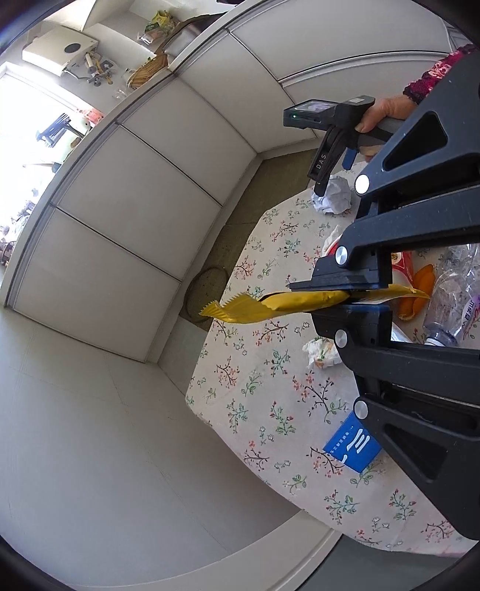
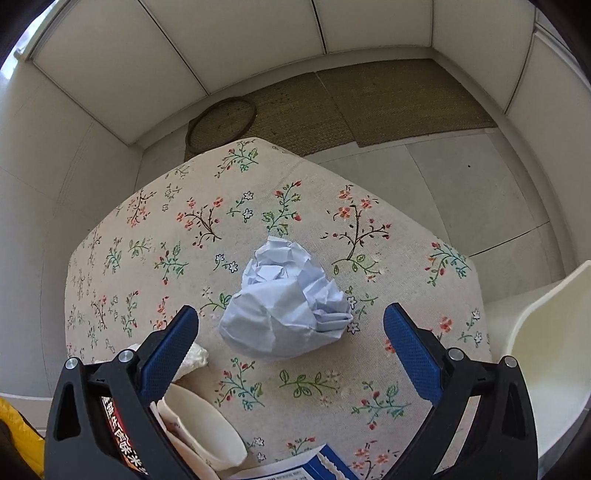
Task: Collect trash
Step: 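Grasp the crumpled white paper ball with the right tool while the left tool holds the wrapper, then carry the paper ball into the white bin and open the right tool while the left tool carries the wrapper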
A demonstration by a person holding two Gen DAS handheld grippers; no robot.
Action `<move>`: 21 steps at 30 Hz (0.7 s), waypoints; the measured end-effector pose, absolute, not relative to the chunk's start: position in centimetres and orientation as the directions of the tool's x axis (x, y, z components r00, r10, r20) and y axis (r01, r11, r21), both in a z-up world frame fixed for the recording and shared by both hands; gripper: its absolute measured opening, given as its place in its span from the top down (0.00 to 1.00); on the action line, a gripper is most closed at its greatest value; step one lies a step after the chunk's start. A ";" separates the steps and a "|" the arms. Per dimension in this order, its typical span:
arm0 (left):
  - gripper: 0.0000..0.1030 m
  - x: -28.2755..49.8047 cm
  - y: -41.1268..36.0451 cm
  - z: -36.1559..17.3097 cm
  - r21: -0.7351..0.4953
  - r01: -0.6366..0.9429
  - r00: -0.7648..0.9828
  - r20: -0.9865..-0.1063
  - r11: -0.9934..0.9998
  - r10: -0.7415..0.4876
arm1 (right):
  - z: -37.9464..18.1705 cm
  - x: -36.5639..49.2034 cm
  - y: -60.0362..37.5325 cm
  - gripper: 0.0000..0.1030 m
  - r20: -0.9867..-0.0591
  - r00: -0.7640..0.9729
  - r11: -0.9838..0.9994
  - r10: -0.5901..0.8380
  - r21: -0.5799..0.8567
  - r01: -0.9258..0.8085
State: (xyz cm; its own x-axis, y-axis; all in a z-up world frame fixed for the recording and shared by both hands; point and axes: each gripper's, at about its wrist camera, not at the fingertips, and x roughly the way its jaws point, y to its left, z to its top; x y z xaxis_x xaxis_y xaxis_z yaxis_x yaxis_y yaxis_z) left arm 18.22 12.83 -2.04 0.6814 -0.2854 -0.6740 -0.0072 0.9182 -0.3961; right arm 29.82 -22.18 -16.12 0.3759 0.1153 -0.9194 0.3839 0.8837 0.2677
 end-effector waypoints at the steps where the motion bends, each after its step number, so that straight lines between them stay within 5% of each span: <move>1: 0.96 18.3 12.8 -2.2 -0.399 -0.010 0.678 -0.677 0.917 -0.288 | -16.4 30.0 -22.3 0.05 -0.919 0.375 0.879 0.123 0.277 0.389; 4: 0.96 18.5 12.8 -2.4 -0.398 -0.014 0.672 -0.683 0.917 -0.286 | -17.6 30.2 -22.5 0.28 -0.919 0.363 0.870 0.153 0.299 0.391; 21: 0.96 17.3 11.9 -1.4 -0.398 0.000 0.679 -0.673 0.917 -0.293 | -10.8 23.8 -21.8 0.31 -0.830 0.550 0.922 0.099 0.284 0.263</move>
State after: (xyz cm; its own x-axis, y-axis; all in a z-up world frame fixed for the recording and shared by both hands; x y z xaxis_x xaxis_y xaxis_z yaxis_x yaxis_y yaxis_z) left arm 17.35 11.92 -1.37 0.6790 -0.2925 -0.6734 0.0005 0.9174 -0.3980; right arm 23.78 -21.83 -10.85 0.5496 0.0990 -0.8296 0.2627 0.9221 0.2840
